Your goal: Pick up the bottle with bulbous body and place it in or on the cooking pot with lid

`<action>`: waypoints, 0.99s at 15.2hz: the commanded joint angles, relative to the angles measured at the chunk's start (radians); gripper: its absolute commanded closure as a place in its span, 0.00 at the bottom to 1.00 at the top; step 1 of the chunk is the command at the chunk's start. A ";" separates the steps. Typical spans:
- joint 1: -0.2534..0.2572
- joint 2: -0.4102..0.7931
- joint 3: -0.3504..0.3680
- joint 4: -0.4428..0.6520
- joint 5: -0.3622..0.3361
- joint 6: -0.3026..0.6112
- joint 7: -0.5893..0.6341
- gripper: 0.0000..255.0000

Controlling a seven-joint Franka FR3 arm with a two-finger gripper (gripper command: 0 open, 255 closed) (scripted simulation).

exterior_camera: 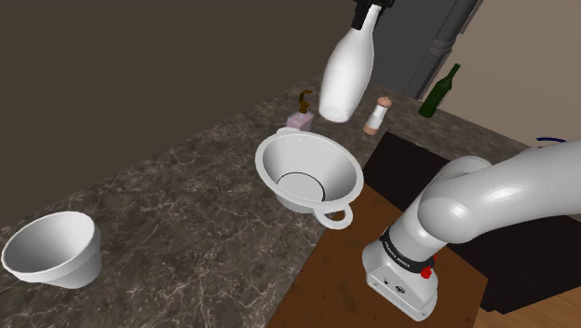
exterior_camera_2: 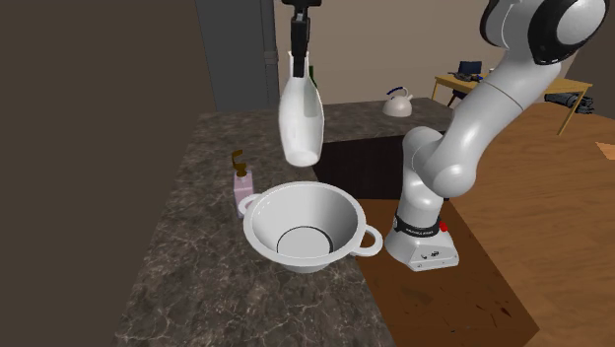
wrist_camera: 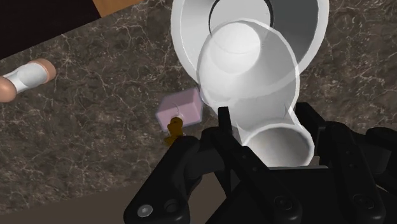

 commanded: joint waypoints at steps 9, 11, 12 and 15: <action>0.017 -0.051 0.061 -0.080 0.034 0.030 0.074 1.00; 0.017 -0.064 0.062 -0.118 0.035 0.055 0.074 1.00; 0.018 -0.070 0.062 -0.137 0.035 0.067 0.074 1.00; 0.019 -0.088 0.063 -0.191 0.037 0.104 0.073 1.00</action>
